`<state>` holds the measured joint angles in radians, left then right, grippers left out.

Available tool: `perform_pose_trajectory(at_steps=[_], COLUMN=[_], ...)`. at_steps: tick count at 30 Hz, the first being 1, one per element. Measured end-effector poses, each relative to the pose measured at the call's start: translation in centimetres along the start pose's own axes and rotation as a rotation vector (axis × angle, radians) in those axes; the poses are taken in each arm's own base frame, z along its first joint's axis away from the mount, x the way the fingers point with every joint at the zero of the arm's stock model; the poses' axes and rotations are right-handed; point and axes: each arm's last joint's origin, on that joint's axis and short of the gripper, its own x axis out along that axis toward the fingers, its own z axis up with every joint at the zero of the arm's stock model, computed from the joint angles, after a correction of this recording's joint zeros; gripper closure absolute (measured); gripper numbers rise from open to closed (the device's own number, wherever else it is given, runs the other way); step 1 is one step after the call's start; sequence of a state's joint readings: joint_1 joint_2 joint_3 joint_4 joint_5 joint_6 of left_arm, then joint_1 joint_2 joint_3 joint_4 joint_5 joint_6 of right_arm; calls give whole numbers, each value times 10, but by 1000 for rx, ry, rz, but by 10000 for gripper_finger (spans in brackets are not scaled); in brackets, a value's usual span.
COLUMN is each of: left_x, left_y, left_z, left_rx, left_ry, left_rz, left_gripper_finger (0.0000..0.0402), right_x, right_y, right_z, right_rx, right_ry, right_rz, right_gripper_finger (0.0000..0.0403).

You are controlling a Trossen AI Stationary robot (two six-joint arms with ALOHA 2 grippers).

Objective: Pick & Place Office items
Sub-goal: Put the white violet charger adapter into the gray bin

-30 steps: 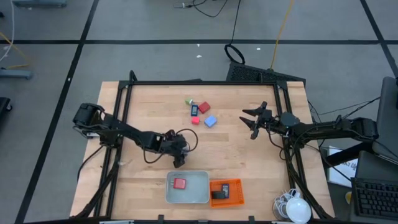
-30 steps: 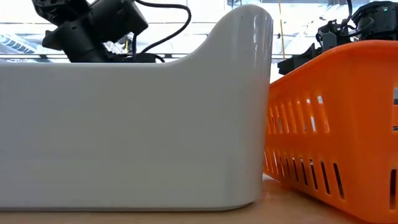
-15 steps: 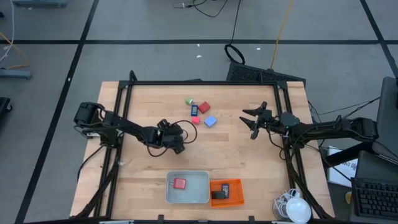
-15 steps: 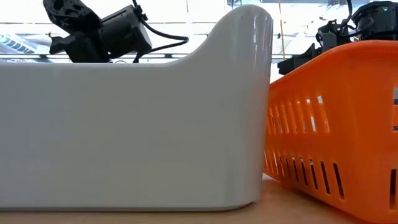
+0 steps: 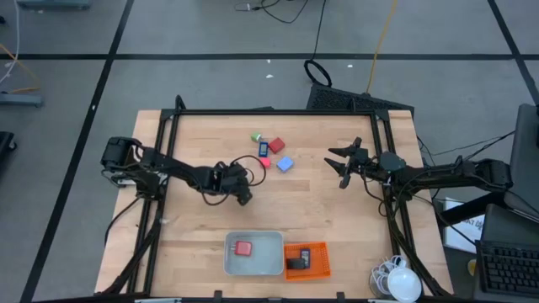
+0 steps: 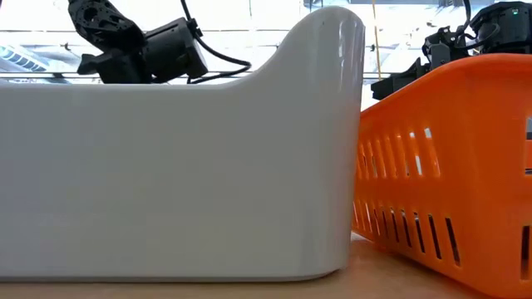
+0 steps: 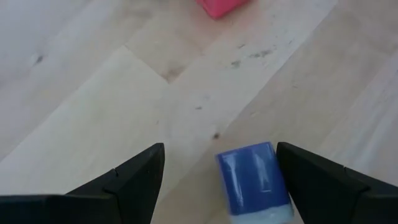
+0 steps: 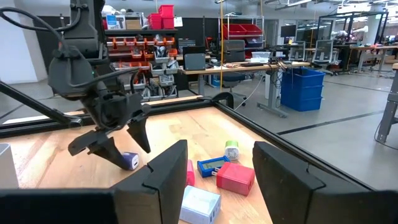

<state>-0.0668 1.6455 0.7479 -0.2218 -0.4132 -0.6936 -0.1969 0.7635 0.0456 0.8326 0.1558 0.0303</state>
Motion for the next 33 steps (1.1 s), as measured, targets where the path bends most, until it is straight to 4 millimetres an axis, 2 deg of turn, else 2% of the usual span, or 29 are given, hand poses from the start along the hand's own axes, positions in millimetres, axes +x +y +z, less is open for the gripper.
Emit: perform_pose_trajectory(at_steps=[5,13,17,25,33], left_x=[1,2,1,-1,-18], left_y=[2,3,2,2,0], left_z=[0,-1,-1,1,7], left_rx=[-33,-88,-59,-55,-51], left_ry=[32,60,63,52,18], left_rz=[-16,-31,-37,-47,-120], left_gripper_finger=[122,221,268,270,266], right_x=[0,0,0,0,0], right_y=[0,0,0,0,0], right_z=[0,0,0,0,0], right_rx=[0,0,0,0,-1], right_ry=[0,0,0,0,4], right_rz=[0,0,0,0,0], right_gripper_finger=[232,232,232,232,232])
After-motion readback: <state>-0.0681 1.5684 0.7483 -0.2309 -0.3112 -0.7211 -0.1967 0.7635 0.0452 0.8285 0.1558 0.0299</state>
